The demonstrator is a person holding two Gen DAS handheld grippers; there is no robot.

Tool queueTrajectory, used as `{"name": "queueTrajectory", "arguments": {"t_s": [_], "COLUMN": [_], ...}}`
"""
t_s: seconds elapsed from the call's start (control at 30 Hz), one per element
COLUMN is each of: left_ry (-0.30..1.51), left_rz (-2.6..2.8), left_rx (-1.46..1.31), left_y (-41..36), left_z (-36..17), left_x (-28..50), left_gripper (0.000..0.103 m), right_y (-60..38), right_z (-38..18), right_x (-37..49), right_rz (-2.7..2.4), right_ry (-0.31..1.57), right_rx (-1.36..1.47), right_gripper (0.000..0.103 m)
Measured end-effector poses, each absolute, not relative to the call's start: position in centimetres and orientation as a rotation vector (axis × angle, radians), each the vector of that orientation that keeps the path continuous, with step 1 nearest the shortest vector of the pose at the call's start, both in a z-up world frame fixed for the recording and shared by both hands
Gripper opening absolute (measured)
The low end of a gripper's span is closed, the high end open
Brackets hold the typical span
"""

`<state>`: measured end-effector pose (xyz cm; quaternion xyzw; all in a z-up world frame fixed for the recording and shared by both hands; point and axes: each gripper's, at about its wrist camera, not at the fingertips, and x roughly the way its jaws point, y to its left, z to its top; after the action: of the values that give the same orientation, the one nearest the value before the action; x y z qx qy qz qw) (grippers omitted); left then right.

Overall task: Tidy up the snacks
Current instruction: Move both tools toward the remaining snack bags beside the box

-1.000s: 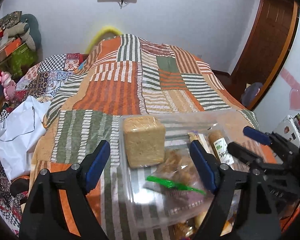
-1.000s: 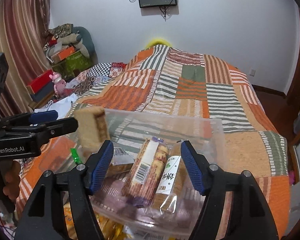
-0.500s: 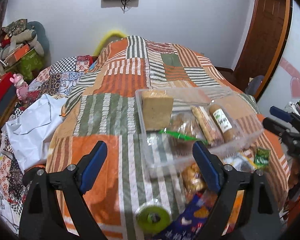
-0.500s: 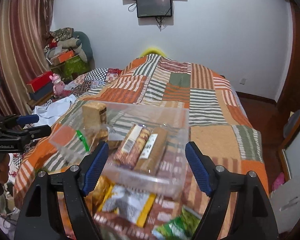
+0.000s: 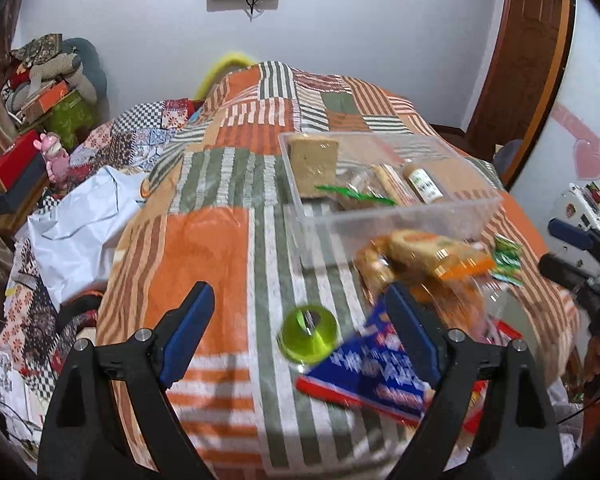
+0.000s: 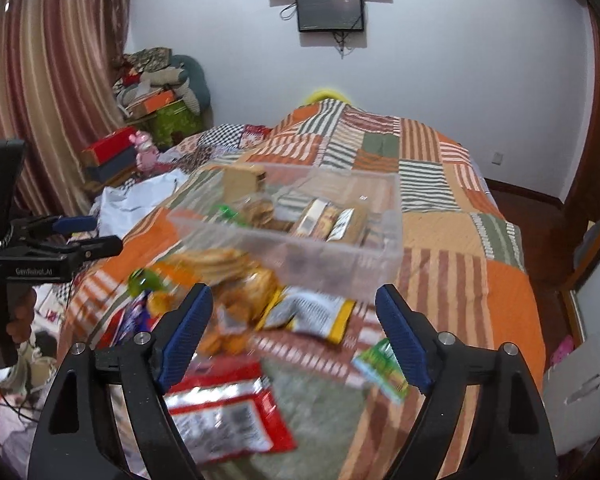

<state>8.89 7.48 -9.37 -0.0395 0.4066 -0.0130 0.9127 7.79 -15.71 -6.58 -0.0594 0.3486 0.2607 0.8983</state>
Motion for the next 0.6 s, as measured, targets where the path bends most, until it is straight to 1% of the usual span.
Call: {"name": "queueTrajectory", "arguments": {"t_s": [0.33, 0.4, 0.47, 0.57, 0.6], "left_ry": [0.879, 0.876, 0.869, 0.862, 0.868], "left_rz": [-0.061, -0.087, -0.112, -0.128, -0.128], "left_rx": [-0.093, -0.079, -0.057, -0.025, -0.013], "left_y": [5.6, 4.6, 3.6, 2.5, 2.0], "left_z": [-11.4, -11.6, -11.5, -11.7, -11.9], "left_x": [4.5, 3.7, 3.3, 3.0, 3.0], "left_gripper": [0.088, 0.088, 0.088, 0.088, 0.088], "right_y": [-15.4, -15.8, -16.2, -16.5, -16.7], "right_z": [-8.8, -9.2, -9.5, -10.0, -10.3], "right_x": [3.8, 3.3, 2.9, 2.5, 2.4], "right_rz": [0.579, 0.604, 0.614, 0.635, 0.634], "right_ry": [0.826, 0.846, 0.869, 0.914, 0.924], "right_rx": [-0.077, -0.057, -0.043, -0.015, -0.006], "right_gripper": [0.081, 0.080, 0.070, 0.060, 0.058]}}
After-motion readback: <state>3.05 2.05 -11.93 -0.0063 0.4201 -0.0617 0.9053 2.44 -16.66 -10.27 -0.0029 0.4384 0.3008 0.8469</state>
